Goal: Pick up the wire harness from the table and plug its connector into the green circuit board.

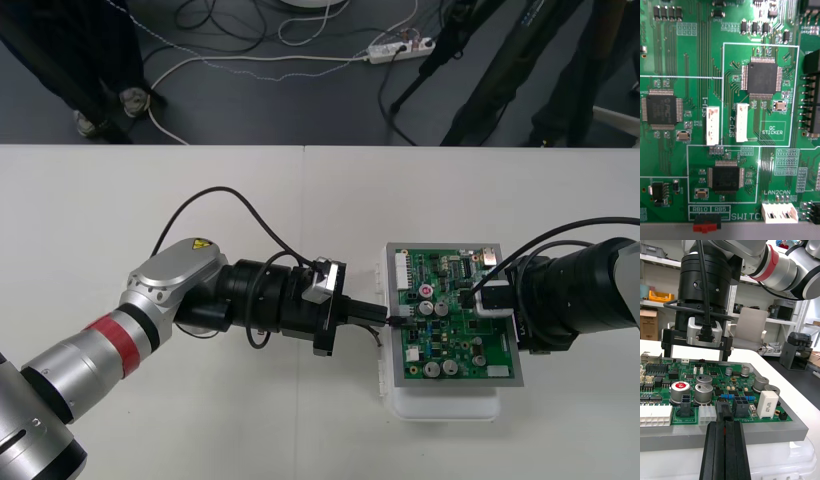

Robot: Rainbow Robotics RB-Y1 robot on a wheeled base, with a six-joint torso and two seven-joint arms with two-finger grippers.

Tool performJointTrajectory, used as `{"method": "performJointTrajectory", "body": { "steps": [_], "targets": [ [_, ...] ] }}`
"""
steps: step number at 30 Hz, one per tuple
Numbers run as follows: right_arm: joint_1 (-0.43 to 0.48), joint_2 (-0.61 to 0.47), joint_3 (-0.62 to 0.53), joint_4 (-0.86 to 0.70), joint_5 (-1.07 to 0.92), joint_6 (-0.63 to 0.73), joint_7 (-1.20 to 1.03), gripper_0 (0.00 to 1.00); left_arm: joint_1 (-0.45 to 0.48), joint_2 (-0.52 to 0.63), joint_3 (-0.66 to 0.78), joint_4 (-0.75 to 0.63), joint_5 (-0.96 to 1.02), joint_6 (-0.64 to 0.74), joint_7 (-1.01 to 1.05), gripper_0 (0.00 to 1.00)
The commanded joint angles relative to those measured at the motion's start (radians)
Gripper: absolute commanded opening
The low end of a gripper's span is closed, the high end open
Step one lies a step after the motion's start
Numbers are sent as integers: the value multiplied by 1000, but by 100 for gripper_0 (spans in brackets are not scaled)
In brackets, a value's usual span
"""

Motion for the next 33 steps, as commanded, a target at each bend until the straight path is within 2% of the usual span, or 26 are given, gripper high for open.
{"method": "performJointTrajectory", "body": {
  "steps": [1, 14, 15, 16, 17, 18, 33],
  "targets": [
    [8, 8, 11, -34, -5, -6, -43, 100, -48, -54, -26, -32, 2, 60, 12, 0],
    [8, 8, 10, -34, -1, -6, -45, 100, -48, -43, -26, -30, 7, 60, 21, 0],
    [8, 8, 10, -34, -2, -6, -46, 100, -48, -40, -26, -32, 7, 60, 22, 10],
    [8, 8, 10, -34, -2, -6, -46, 100, -48, -38, -26, -32, 8, 60, 24, 30],
    [8, 8, 10, -34, -1, -6, -46, 100, -48, -32, -24, -32, 11, 61, 27, 84],
    [8, 8, 10, -34, -1, -6, -46, 100, -48, -26, -24, -32, 13, 63, 28, 100],
    [8, 2, -12, -34, -13, -6, -39, 100, -48, 9, -24, -47, 31, 63, 30, 100]
  ]
}}
